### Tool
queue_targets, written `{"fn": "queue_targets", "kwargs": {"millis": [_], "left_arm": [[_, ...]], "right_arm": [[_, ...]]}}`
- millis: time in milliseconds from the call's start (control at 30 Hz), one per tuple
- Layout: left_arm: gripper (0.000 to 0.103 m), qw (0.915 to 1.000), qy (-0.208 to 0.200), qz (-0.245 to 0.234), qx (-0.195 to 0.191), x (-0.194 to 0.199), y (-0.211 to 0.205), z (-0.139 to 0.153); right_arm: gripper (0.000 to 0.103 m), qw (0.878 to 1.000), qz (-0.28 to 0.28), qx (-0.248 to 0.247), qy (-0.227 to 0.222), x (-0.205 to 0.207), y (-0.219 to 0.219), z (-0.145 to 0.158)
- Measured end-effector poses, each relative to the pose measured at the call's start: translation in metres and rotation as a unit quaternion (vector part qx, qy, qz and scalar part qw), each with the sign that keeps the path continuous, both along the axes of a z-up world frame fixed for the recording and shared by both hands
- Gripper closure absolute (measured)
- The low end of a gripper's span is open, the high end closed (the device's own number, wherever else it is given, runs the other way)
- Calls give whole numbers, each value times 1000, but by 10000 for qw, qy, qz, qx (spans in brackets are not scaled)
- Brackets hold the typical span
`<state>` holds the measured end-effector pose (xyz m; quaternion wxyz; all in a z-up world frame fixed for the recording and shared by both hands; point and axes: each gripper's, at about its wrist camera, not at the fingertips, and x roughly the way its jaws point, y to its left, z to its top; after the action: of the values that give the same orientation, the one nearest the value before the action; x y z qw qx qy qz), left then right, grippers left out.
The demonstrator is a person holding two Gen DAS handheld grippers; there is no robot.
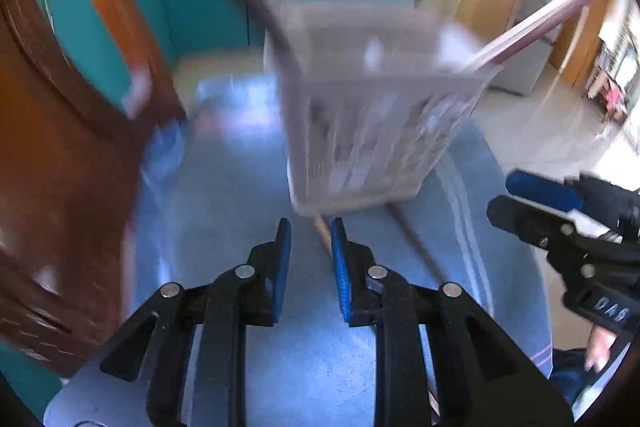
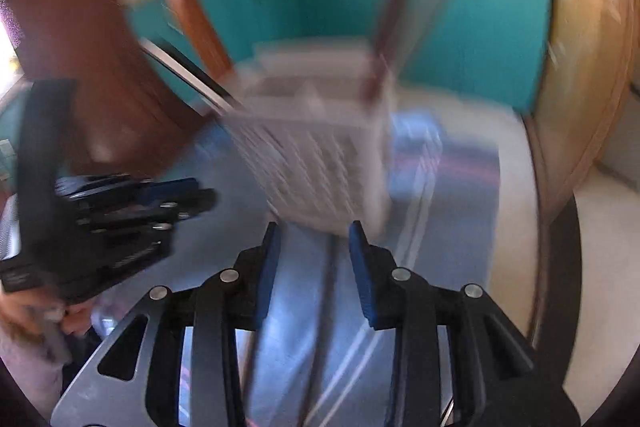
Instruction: Organize utensils
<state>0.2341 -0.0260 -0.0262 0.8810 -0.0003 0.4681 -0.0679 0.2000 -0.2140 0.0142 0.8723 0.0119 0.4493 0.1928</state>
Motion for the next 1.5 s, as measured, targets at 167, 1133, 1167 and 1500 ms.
{"fn": "queue_targets", "kwargs": {"millis": [167,1133,1167,1500], "left_arm": [[81,9958,766,77,-501,15,-3,-46],[96,9968,764,-137,-170,-10,30,-39],[93,9969,773,-121,-108,-11,31,-40],[58,9968,742,-36,304,-10,25,-50]], "right_arm": [[68,9963,-393,-543,545,14,5,-40],[63,9933,-261,-817,772,13,17,-66],[63,9933,-246,-825,771,13,19,-67],[61,9891,-217,-1199,830,17,46,-88]]}}
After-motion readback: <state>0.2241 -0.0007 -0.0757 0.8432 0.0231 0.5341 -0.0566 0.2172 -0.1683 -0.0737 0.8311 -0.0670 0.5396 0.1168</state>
